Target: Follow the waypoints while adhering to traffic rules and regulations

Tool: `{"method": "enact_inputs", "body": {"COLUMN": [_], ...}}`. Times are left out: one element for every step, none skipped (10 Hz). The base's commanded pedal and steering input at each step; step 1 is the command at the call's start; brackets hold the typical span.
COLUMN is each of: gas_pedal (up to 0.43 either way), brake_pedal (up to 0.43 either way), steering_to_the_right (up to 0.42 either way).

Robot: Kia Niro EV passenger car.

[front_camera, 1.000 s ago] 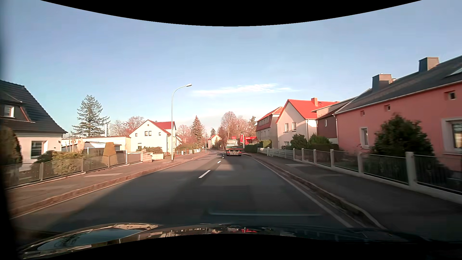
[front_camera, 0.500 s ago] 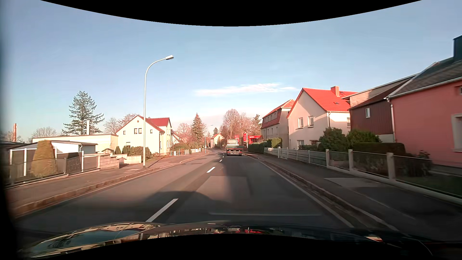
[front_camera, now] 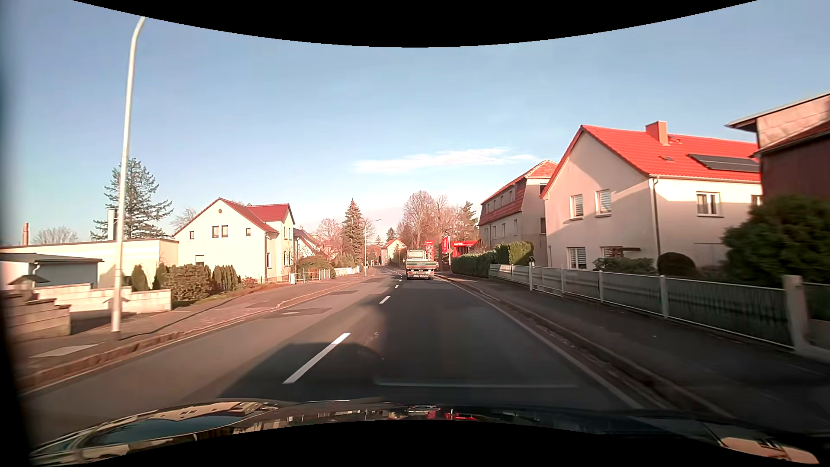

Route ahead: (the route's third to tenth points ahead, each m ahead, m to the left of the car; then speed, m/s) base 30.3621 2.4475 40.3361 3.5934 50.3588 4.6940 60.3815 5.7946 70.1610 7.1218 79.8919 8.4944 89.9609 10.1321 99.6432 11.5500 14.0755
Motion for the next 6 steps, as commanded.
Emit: {"method": "enact_inputs", "body": {"gas_pedal": [0.079, 0.079, 0.079, 0.079, 0.079, 0.079], "brake_pedal": [0.0, 0.0, 0.0, 0.0, 0.0, 0.0], "steering_to_the_right": [-0.011, -0.011, -0.011, -0.011, -0.012, -0.012]}}
